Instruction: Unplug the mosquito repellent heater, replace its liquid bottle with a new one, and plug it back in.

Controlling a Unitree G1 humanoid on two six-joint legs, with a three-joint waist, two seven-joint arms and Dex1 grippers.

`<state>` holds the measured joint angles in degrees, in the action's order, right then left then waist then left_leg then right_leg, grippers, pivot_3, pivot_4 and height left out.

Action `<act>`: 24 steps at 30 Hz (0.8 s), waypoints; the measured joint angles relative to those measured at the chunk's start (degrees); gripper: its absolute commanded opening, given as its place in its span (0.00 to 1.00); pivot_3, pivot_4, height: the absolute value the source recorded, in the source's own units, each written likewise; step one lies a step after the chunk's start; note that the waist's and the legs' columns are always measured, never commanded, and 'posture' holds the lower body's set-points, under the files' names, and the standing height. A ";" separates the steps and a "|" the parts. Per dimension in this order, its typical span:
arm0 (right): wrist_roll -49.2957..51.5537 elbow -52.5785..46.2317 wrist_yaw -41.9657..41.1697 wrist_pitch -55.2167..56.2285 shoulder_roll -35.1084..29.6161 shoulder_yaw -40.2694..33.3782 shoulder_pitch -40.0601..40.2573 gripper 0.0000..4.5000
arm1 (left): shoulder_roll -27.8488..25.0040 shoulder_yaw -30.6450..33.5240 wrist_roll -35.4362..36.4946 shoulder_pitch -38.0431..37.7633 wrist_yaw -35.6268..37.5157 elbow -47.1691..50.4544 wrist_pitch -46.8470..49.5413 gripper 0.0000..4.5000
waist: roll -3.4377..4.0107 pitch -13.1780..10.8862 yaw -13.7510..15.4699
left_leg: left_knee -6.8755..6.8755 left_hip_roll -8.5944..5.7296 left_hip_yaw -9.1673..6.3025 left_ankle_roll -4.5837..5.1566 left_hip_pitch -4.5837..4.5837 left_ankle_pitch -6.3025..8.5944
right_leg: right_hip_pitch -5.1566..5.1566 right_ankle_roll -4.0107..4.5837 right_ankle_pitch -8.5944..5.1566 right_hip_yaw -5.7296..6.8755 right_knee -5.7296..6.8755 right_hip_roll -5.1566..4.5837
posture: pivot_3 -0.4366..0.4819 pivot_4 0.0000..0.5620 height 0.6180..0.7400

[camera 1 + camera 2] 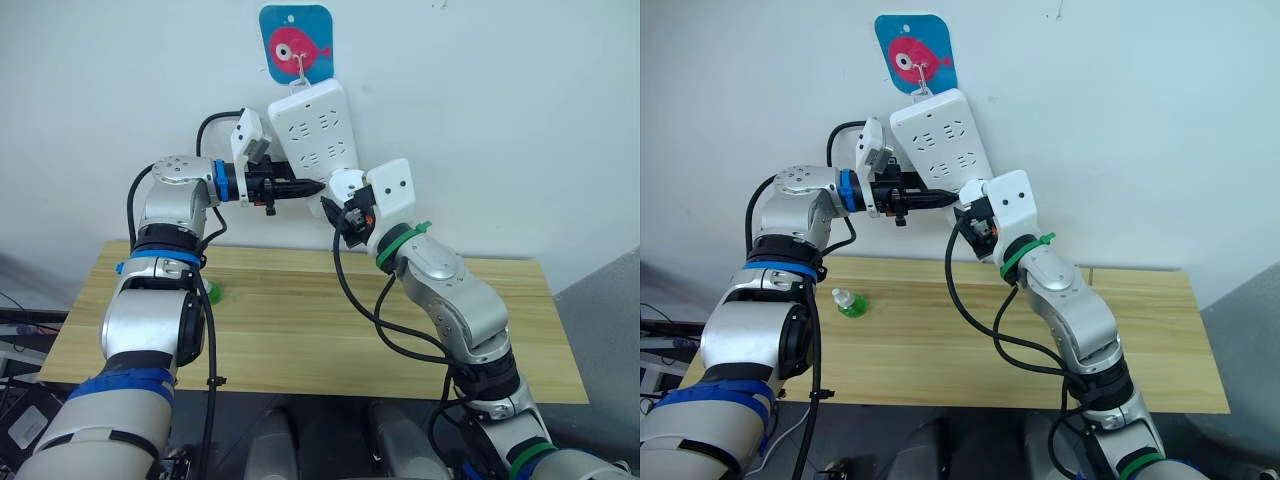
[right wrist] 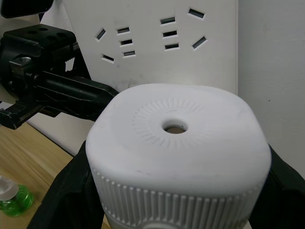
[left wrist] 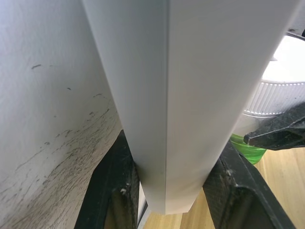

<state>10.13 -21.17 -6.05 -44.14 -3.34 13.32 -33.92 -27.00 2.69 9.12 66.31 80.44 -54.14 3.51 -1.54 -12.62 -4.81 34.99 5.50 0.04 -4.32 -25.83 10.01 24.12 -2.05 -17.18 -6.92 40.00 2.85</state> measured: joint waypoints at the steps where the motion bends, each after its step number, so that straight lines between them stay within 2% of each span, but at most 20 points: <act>1: -0.12 -0.62 -0.13 -0.11 -0.57 0.02 0.35 0.69 | 0.03 -0.07 0.00 -0.03 -0.09 0.05 -0.05 0.32 | 0.00 0.00 0.03 | -0.01 0.00 0.00 0.00 -0.01 0.00 | 0.00 0.00 0.00 0.01 -0.01 0.00 | 0.37 0.46 1.00; 9: 0.12 -10.95 -1.44 -4.48 -5.07 -0.65 6.68 0.69 | -1.74 -0.50 -0.47 -0.29 -1.88 -0.29 -0.39 0.32 | 0.06 -0.06 -0.03 | -0.02 -0.01 -0.04 0.00 0.00 0.00 | 0.00 0.03 -0.07 0.04 0.06 -0.02 | 0.37 0.46 1.00; 14: 2.49 -13.83 -1.90 -5.36 -2.95 -3.15 8.17 0.69 | -2.50 -0.53 -0.55 -0.53 -2.75 -0.71 -0.42 0.32 | 0.06 -0.06 -0.46 | 0.03 -0.01 -0.06 0.01 0.17 -0.03 | -0.01 -0.06 -0.12 0.01 0.44 0.04 | 0.37 0.44 1.00; 16: 3.25 -14.07 -2.44 -5.25 -2.36 -3.39 8.20 0.69 | -2.77 -0.50 -0.36 -1.01 -2.78 -0.20 -0.36 0.46 | 0.06 -0.06 -0.58 | 0.08 -0.02 -0.06 0.01 0.20 -0.03 | -0.01 -0.08 -0.14 0.00 0.53 0.04 | 0.37 0.44 1.00; 17: 3.75 -14.07 -2.56 -5.15 -2.17 -3.91 8.38 0.69 | -3.14 -0.58 -0.40 -1.67 -2.71 0.43 -0.24 0.47 | 0.06 -0.06 -0.68 | 0.08 -0.02 -0.05 0.01 0.21 -0.03 | -0.01 -0.07 -0.13 -0.01 0.54 0.04 | 0.37 0.44 1.00; 18: 4.14 -14.07 -2.60 -5.09 -2.01 -4.51 8.61 0.69 | -3.53 -0.59 -0.34 -2.59 -2.61 0.86 0.04 0.56 | 0.06 -0.06 -0.76 | 0.08 -0.02 -0.04 0.00 0.22 -0.03 | -0.01 -0.07 -0.13 -0.02 0.58 0.04 | 0.37 0.44 1.00; 24: 4.68 -12.24 -2.92 -2.96 -2.51 -8.76 9.85 0.69 | -5.78 0.01 1.26 -14.37 -3.34 10.92 6.28 0.98 | 0.06 -0.06 -0.65 | 0.08 0.00 -0.09 -0.06 0.17 -0.07 | 0.04 0.14 -0.15 0.05 0.67 0.02 | 0.38 0.41 1.00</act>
<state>14.81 -33.41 -8.97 -47.10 -5.84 4.56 -24.08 -32.78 2.69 10.39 51.94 77.10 -43.22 9.79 -1.48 -12.68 -5.46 35.07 5.51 -0.05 -4.38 -25.66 9.94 24.16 -1.91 -17.33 -6.88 40.66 2.87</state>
